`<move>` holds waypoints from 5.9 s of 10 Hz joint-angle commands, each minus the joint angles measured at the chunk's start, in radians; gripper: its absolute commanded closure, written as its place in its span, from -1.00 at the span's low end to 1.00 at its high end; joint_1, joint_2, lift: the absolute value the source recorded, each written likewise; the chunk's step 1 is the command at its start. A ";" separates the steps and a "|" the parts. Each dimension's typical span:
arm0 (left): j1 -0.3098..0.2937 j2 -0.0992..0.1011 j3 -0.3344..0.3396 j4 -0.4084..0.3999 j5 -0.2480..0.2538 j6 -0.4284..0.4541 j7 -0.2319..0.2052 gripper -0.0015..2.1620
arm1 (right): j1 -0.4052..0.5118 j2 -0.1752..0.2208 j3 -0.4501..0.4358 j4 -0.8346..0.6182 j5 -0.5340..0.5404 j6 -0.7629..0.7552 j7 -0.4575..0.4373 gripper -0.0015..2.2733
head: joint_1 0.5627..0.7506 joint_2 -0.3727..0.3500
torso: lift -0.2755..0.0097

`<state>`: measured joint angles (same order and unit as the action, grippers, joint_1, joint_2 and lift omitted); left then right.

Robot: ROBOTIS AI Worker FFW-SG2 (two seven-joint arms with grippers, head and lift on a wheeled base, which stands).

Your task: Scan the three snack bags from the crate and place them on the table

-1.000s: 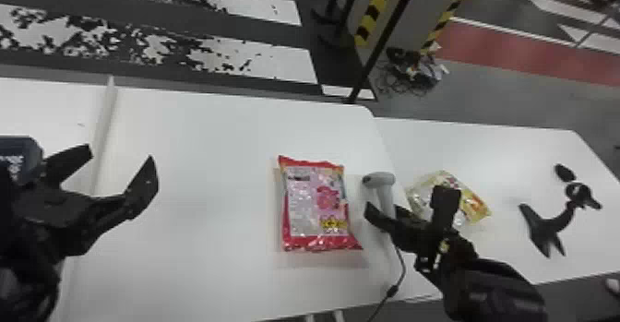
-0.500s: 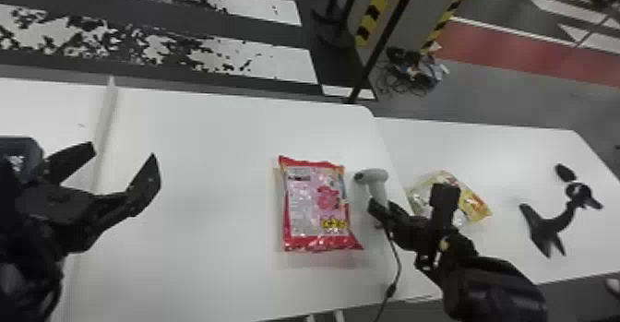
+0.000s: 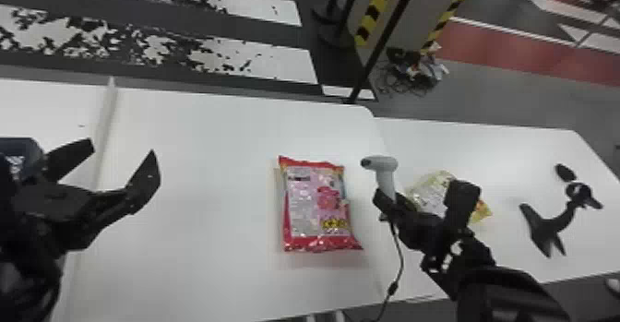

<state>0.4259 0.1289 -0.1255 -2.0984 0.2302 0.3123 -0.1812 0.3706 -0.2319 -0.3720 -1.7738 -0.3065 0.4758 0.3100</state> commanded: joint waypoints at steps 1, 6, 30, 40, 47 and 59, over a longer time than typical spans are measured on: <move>0.005 0.000 0.000 -0.006 0.000 0.003 0.002 -0.98 | 0.056 0.023 -0.007 -0.111 -0.026 0.054 -0.011 0.97 | 0.41 -0.94 | 0.50; 0.047 -0.006 0.029 -0.029 0.000 0.000 0.002 -0.98 | 0.215 0.068 -0.030 -0.340 -0.140 0.165 -0.009 0.97 | 0.41 -0.89 | 0.50; 0.106 -0.011 0.064 -0.086 -0.003 -0.015 -0.021 -0.97 | 0.008 0.048 0.041 -0.079 -0.120 0.183 0.000 0.97 | 0.41 -0.66 | 0.50; 0.077 -0.005 0.049 -0.065 0.005 -0.012 -0.026 -0.97 | -0.191 -0.075 -0.028 0.284 -0.017 0.070 0.026 0.97 | 0.41 -0.94 | 0.50; 0.062 -0.002 0.026 -0.051 0.005 -0.012 -0.029 -0.97 | -0.216 -0.090 -0.019 0.383 0.020 0.014 0.055 0.36 | 0.41 -0.94 | 0.50; 0.057 0.005 0.020 -0.054 0.003 -0.009 -0.027 -0.97 | -0.159 -0.084 -0.071 0.103 -0.161 0.545 0.320 -0.93 | 0.41 -0.90 | 0.50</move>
<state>0.4846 0.1321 -0.1058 -2.1526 0.2320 0.3023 -0.2089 0.2186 -0.3146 -0.4446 -1.6863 -0.4676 1.0108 0.6290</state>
